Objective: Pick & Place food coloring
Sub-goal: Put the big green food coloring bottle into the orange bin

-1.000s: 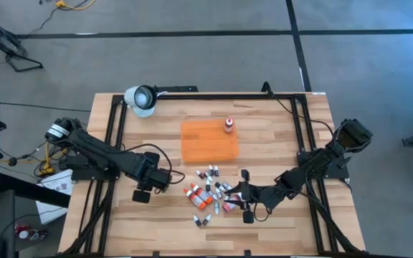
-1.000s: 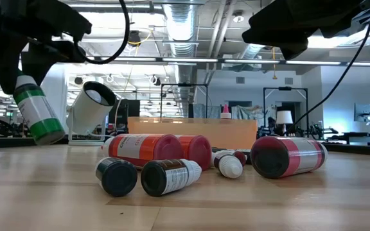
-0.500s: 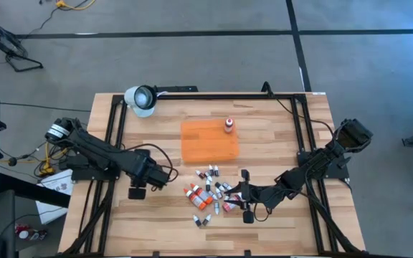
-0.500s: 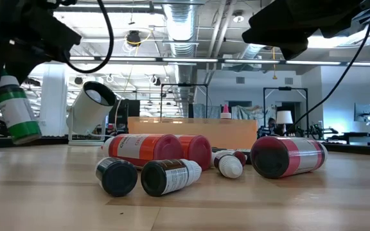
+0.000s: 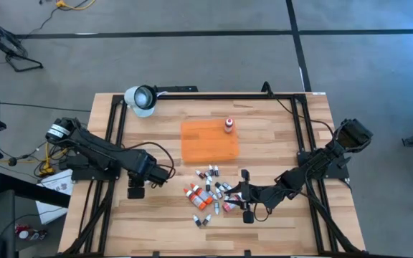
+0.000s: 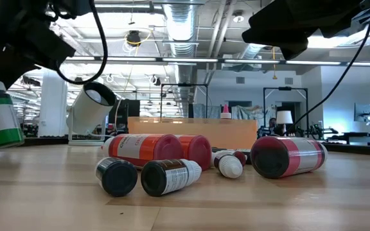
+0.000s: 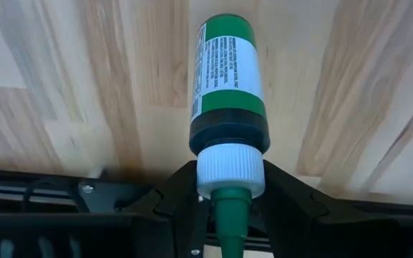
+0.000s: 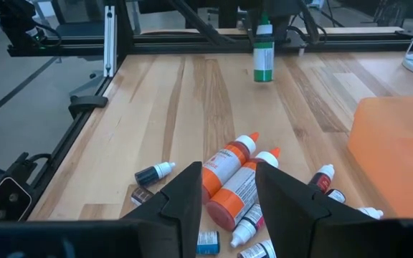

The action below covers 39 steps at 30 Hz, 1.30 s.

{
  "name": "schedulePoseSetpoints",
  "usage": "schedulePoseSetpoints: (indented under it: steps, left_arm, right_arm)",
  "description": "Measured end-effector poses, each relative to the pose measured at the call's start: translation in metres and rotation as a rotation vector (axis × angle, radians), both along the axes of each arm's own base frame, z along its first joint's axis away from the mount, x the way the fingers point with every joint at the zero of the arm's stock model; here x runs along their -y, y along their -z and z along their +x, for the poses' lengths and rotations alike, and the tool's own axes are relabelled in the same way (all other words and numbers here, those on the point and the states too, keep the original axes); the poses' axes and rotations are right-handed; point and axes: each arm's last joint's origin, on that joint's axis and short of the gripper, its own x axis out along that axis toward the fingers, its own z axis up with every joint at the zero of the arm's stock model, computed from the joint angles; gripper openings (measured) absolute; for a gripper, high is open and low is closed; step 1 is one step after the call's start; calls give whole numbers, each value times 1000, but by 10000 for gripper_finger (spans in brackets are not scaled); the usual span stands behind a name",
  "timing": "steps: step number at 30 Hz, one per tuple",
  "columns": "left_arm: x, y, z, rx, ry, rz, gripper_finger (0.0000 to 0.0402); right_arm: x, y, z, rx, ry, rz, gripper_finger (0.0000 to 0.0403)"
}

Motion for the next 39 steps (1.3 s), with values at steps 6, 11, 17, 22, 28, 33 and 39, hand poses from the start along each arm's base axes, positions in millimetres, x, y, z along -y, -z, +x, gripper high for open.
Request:
schedulePoseSetpoints:
  steps: [6, 11, 17, 22, 28, 33, 39]
  left_arm:
    - [0, 3, -1, -7, -7, -15, 123]
    - [0, 3, 1, 17, -5, -19, 123]
    - [0, 3, 1, 16, -5, -19, 123]
    - [0, 3, 1, 16, -4, -18, 123]
    - [0, 3, 1, 16, -3, -19, 123]
    - [0, 3, 1, 19, 12, -14, 132]
    - [0, 4, 2, 27, 17, 1, 162]
  right_arm:
    - [0, 0, 0, 0, 0, 0, 123]
    - [0, 0, 0, 0, 0, 0, 123]
    - [0, 0, 0, 0, 0, 0, 123]
    - [0, 0, 0, 0, 0, 0, 123]
    - [0, 0, 0, 0, 0, 0, 123]
    - [0, 0, 0, 0, 0, -1, 123]
    - [0, 0, 0, -1, 0, 0, 123]
